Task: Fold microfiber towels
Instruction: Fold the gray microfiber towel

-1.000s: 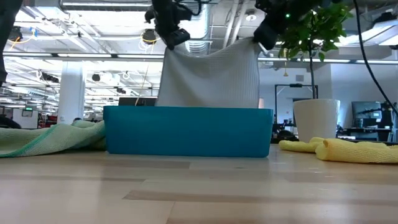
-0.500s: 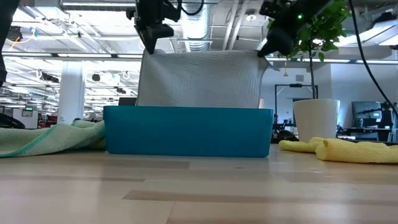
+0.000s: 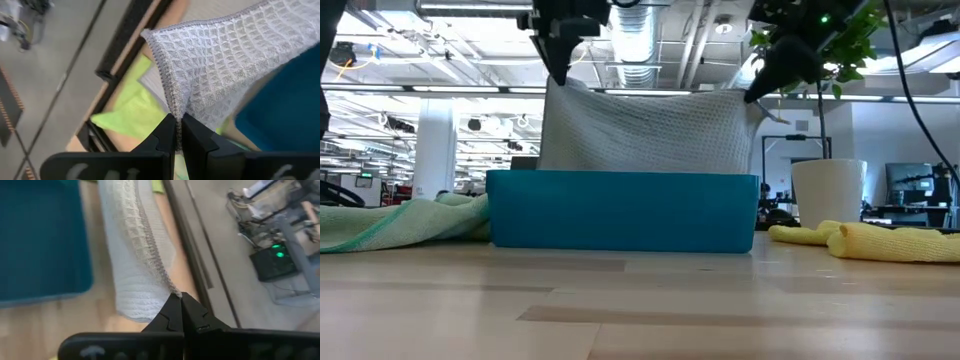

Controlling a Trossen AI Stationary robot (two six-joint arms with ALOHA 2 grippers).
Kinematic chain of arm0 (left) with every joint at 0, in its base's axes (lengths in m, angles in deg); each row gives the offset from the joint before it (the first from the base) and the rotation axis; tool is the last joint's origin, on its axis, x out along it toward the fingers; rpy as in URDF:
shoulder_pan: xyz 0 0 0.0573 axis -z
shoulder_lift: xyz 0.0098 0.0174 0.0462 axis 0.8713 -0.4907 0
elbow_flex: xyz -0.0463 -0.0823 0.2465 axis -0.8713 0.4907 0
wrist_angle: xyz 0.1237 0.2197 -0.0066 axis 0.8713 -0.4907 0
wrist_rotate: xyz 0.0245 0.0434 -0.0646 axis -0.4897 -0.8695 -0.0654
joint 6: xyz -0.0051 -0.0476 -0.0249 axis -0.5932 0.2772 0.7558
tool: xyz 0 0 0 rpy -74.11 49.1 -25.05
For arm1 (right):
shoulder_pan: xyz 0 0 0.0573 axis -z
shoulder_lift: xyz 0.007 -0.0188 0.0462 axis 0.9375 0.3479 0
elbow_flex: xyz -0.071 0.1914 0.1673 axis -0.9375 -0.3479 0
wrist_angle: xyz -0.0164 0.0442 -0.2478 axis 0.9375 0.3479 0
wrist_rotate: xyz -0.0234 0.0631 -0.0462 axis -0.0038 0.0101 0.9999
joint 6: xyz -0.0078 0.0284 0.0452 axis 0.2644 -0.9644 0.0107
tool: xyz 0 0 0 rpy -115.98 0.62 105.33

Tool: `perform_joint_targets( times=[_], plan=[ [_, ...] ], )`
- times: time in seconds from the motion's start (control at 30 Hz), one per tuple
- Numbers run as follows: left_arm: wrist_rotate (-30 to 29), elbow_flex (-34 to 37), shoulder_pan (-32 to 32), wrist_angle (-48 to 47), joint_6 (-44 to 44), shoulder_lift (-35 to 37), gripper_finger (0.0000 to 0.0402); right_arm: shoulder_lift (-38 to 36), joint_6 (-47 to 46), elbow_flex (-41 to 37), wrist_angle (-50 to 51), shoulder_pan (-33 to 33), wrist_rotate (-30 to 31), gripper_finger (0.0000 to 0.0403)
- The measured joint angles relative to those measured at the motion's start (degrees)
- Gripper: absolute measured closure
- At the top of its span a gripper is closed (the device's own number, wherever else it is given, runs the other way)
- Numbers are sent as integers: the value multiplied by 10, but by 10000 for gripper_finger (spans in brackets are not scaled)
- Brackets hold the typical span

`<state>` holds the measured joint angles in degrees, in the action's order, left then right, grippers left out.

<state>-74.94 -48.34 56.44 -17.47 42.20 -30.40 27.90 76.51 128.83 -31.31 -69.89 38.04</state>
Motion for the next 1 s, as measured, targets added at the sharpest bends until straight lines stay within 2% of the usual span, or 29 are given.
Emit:
perform_joint_targets(
  times=[0.13, 0.27, 0.4, 0.53, 0.77, 1.0],
  plan=[
    [10, 6, 22, -9, 33, 0, 388, 7, -22, -3, 10, -15, -9, 402],
    [10, 40, 44, -8, 66, 0, 388, 24, -44, -25, 1, -17, -27, 402],
    [10, 94, 65, 9, 102, 0, 388, 43, -51, -44, -37, -16, -28, 402],
    [17, 148, 81, 32, 139, 0, 388, 70, -51, -58, -73, -13, -61, 402],
    [41, 228, 83, 114, 163, 0, 388, 126, -50, -59, -108, 2, -61, 401],
    [-9, 256, 81, 140, 177, 0, 388, 169, -36, -59, -143, 45, -59, 401]
  ],
)
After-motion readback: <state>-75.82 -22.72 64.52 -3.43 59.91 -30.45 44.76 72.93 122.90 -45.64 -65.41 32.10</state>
